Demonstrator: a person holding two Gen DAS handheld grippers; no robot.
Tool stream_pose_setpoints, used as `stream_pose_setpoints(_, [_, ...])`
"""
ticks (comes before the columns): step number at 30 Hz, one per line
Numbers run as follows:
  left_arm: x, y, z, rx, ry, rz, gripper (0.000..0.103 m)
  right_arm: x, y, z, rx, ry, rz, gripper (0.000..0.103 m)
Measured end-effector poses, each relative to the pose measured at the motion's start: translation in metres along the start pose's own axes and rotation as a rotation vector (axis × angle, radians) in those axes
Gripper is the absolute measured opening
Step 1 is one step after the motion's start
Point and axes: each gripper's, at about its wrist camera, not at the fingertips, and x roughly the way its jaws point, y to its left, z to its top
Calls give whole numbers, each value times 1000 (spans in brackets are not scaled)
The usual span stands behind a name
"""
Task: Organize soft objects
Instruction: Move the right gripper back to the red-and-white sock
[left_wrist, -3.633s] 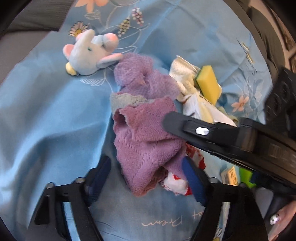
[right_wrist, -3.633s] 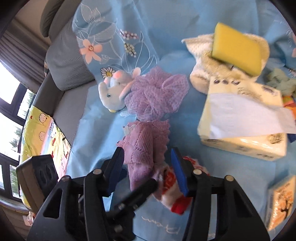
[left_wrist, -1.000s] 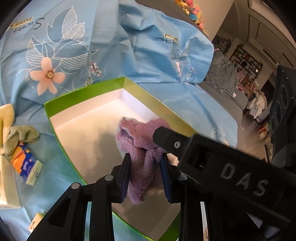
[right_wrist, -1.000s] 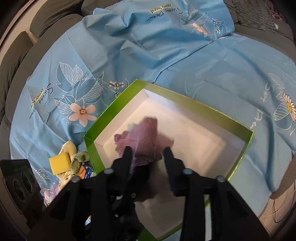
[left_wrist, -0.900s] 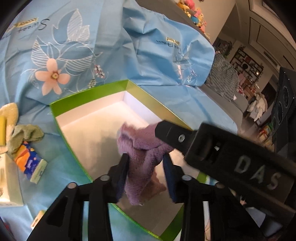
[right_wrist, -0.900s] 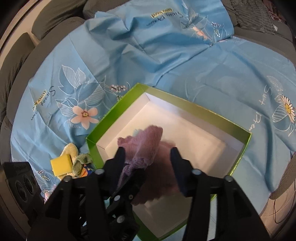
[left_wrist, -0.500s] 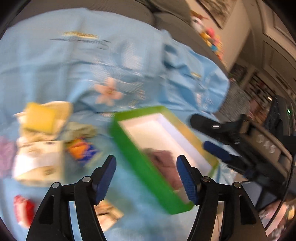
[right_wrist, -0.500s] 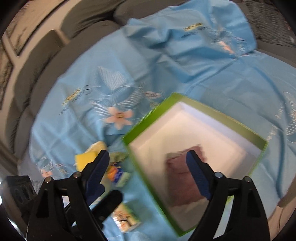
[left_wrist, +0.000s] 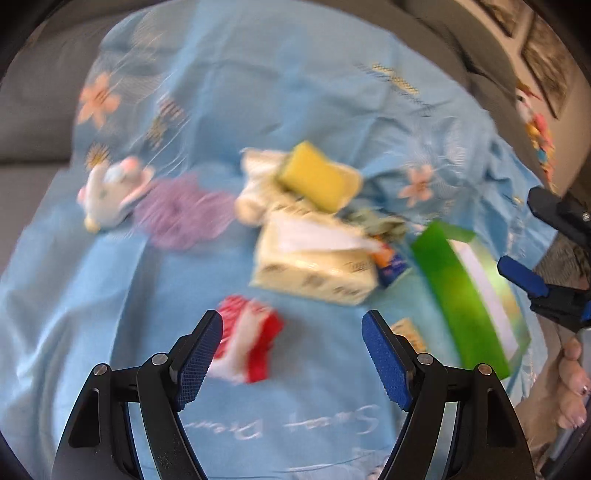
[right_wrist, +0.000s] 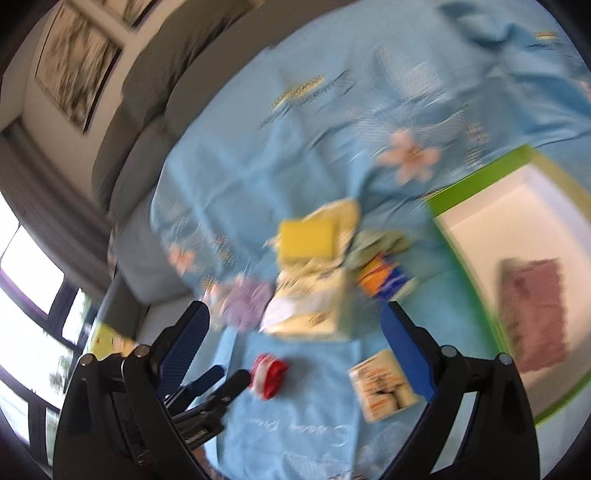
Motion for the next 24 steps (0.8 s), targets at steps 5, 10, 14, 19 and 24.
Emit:
stream_pose_setpoints(5, [8,24,-11,-66,31,11,78,59,42,-20,-91,160,22,94])
stream_pose_setpoints(10, [17,46,-24,-145,112,-13,78,107,61,-42,-125,295,69,79])
stream_pose_setpoints(14, [18,58,-27,-200,114,23,78,137,55,-56,-82,382,63,64])
stream_pose_setpoints(19, [18,60,-31,-206,131,15,78,157,42,-62,-52,434,26,52])
stream_pose_setpoints(24, [19,55,-26,-190,129,21,76,167,35,-69,-41,468,20,52])
